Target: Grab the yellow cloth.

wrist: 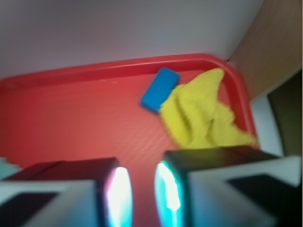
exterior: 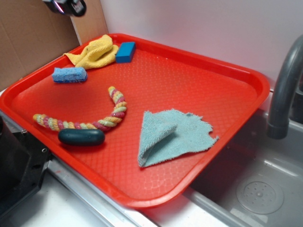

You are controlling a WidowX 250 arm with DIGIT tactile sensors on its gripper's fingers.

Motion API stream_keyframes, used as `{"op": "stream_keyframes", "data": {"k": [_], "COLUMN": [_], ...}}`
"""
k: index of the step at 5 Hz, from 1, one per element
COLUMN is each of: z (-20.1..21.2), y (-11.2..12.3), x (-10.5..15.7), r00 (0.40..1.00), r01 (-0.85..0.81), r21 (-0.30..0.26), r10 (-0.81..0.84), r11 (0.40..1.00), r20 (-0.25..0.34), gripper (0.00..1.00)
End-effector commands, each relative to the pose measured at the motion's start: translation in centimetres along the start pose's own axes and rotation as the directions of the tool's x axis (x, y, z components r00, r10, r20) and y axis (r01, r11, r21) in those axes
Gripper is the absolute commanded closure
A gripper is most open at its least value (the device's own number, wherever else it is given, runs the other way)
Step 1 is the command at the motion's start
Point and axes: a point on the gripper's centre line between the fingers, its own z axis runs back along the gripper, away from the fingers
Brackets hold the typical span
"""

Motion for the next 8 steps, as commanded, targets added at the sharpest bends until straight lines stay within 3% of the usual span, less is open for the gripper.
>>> {"op": "stream_keyframes", "data": {"k": [1, 3, 4, 5, 8], "z": [-3.1, -7.3, -9.5, -9.6, -8.5], "y": [3.1, 4.3, 2.5, 0.8, -0.7], "x": [2.0, 1.8, -1.3, -2.9, -6.1], "r00": [1.000, 0.992, 0.992, 0.997, 0.992], "r01": [-0.009, -0.081, -0.062, -0.048, -0.110], "r21": [0.108, 0.075, 0.060, 0.040, 0.062], "r10": [0.011, 0.087, 0.068, 0.050, 0.114], "r11": [0.994, 0.994, 0.996, 0.998, 0.992], "r20": [-0.019, -0.088, -0.102, -0.058, -0.059], "gripper": [0.00, 0.00, 0.00, 1.00, 1.00]}}
